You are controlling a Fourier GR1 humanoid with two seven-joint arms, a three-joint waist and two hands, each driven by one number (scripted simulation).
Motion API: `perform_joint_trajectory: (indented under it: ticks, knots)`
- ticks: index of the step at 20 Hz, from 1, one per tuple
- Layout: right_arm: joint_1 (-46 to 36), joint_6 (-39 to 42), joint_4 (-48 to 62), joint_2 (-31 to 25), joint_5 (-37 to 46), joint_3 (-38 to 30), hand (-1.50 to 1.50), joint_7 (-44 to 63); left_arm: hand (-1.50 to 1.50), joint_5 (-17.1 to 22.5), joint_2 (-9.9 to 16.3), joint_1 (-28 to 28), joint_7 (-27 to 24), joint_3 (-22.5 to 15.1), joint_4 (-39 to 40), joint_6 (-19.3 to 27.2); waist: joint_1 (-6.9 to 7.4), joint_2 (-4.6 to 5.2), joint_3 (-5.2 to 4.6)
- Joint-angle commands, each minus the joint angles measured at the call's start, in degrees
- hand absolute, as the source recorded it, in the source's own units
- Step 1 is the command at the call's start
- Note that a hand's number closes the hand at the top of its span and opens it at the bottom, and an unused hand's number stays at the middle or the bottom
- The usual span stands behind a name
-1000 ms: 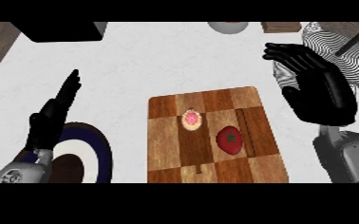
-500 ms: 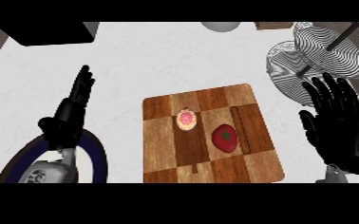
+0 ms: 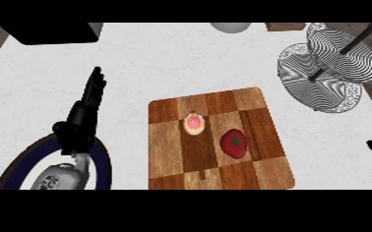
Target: Pick the tomato from the cutting board and place it in the tiered basket
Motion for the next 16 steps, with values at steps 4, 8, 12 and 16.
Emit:
perform_joint_trajectory:
  ticks: [4, 8, 12, 16]
  knots:
    - [8.2, -0.2, -13.03, -16.15, 20.65, -5.66, -1.5, 10.19, 0.0, -0.94, -1.1, -1.08, 0.5, -0.61, 0.01, 0.98, 0.9, 0.4, -0.38]
    - [9.64, -2.34, -23.96, -20.19, 29.36, -5.18, -1.5, 23.98, 0.0, -0.42, -0.7, -0.56, -0.12, -0.81, -0.59, -0.29, 2.68, 0.82, -0.45]
    - [8.9, -1.06, -32.17, -24.29, 33.05, -2.13, -1.5, 39.1, 0.0, -1.53, -1.59, -3.15, 0.81, -1.81, 0.18, -0.13, 3.64, 1.1, -0.28]
    - [3.5, -2.12, -34.19, -28.47, 32.78, 2.59, -1.5, 50.93, 0.0, -1.4, -0.71, -2.71, 1.57, -1.86, -1.08, -1.18, 5.0, 0.98, -0.29]
